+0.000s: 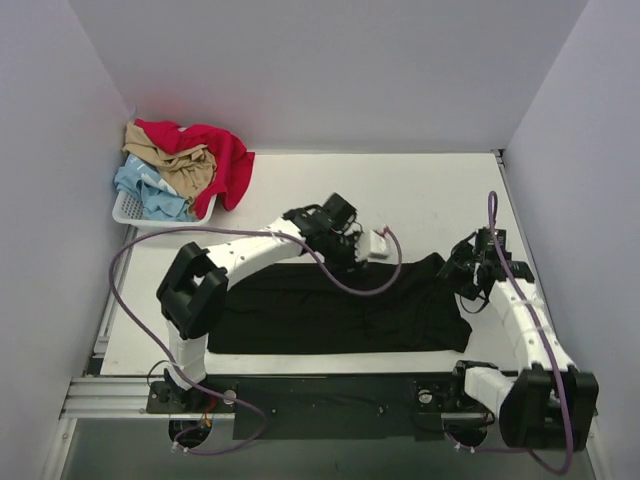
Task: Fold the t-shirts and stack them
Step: Fold the other side of the tshirt into a rectangle
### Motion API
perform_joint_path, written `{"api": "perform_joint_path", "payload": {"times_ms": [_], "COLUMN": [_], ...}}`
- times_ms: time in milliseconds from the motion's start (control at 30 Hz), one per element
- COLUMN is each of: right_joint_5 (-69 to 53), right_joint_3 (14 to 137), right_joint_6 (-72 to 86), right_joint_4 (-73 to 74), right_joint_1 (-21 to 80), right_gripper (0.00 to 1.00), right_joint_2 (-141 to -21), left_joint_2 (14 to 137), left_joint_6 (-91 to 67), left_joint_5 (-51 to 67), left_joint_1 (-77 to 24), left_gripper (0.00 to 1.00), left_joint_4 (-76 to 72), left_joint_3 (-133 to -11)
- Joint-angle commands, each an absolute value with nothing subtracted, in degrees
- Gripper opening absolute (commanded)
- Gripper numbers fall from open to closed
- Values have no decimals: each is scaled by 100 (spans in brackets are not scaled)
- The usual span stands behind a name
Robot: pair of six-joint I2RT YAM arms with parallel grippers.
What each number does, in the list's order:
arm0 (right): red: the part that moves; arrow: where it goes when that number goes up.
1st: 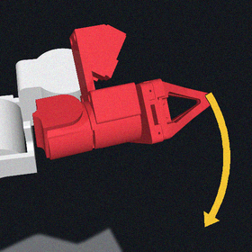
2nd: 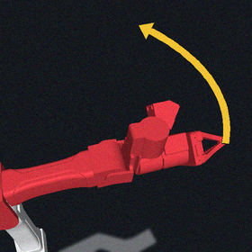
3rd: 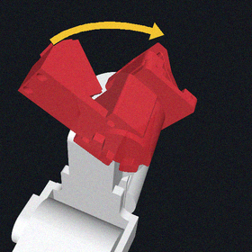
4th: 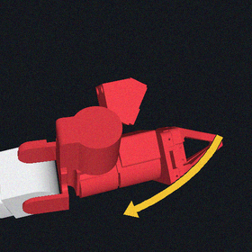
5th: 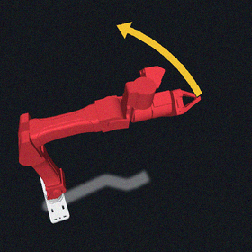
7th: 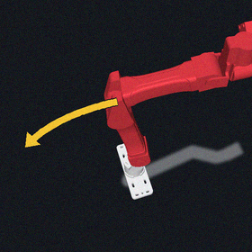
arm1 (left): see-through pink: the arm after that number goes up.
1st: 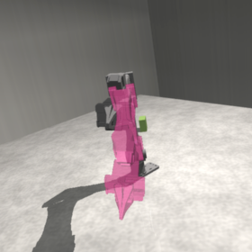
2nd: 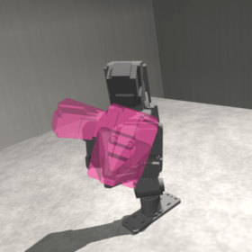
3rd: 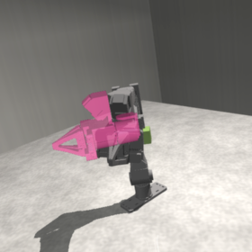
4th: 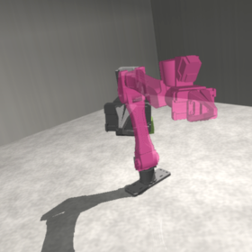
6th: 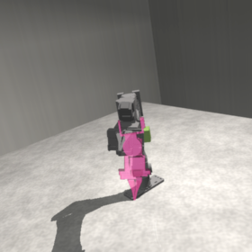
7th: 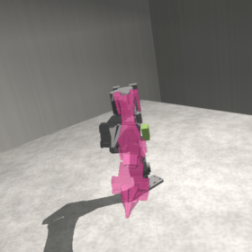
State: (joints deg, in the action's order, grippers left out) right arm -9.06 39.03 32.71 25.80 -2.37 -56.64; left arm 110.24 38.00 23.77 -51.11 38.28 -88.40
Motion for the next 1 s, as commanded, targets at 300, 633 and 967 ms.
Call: {"api": "perform_joint_path", "payload": {"times_ms": [300,633,967], "right_joint_5": [-1740,-1187,-1476], "right_joint_3": [3990,3920,3797], "right_joint_6": [2355,2531,2584], "right_joint_4": [756,1168,1476], "right_joint_1": [-536,-816,-1318], "right_gripper": [44,0,0], "right_joint_2": [-8234,-8184,-8129], "left_joint_2": [10222,10160,10266], "left_joint_6": [3515,3648,3586], "left_joint_5": [2136,2030,1732], "left_joint_1": [-2664,-2057,-1986], "left_gripper": [53,40,39], "left_joint_4": [2637,2532,2232], "left_joint_3": [-7033,-6224,-5976]}}
